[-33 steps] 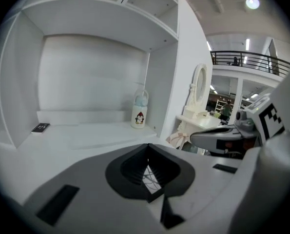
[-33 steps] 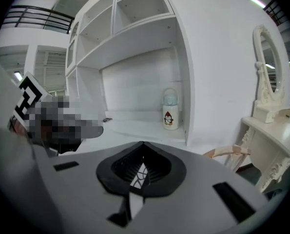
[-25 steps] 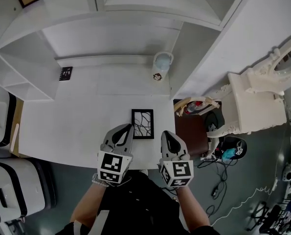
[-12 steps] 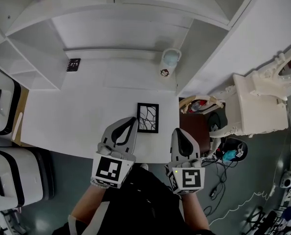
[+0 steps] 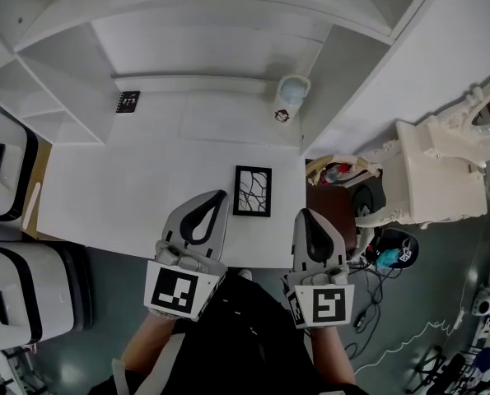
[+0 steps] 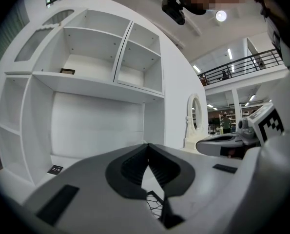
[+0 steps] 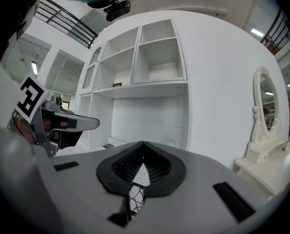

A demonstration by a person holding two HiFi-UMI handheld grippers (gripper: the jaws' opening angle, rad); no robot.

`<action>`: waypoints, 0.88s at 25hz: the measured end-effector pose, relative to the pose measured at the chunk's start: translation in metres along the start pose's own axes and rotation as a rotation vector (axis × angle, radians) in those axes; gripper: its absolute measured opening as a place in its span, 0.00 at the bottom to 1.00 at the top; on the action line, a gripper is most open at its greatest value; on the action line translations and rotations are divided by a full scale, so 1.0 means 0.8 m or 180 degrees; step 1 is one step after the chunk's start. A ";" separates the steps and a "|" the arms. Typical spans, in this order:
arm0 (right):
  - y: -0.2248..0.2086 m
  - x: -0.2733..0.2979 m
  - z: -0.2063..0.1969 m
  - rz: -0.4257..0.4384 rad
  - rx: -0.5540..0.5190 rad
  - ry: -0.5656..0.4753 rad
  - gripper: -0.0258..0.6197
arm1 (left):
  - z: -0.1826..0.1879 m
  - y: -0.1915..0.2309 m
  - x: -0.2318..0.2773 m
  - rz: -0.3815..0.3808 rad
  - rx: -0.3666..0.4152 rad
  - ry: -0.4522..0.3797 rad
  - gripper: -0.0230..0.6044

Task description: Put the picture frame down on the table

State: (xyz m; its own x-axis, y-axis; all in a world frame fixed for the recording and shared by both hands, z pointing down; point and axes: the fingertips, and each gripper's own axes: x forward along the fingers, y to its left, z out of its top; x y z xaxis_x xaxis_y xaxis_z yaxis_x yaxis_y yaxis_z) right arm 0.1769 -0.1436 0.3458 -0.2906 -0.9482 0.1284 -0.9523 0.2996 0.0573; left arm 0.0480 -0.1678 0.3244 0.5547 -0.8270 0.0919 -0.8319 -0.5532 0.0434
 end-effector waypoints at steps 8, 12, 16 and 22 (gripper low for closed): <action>0.007 -0.003 0.001 0.0032 -0.0025 -0.0003 0.04 | 0.000 0.003 -0.004 -0.0007 0.0018 -0.0040 0.04; 0.007 -0.005 -0.001 0.0046 -0.0056 0.0014 0.04 | -0.002 0.003 -0.005 -0.0014 -0.0057 -0.0011 0.04; 0.007 -0.004 -0.001 0.0035 -0.0063 0.0033 0.04 | -0.003 0.004 -0.005 -0.0001 0.0001 -0.0023 0.04; 0.011 0.000 0.002 0.0065 -0.0089 0.0026 0.04 | -0.004 0.004 -0.004 -0.0004 -0.0001 -0.0020 0.04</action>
State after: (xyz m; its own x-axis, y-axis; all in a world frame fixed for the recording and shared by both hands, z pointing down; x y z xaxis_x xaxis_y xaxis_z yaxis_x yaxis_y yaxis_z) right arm 0.1680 -0.1408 0.3449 -0.3091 -0.9409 0.1380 -0.9432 0.3219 0.0822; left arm 0.0436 -0.1669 0.3272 0.5557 -0.8270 0.0856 -0.8313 -0.5541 0.0439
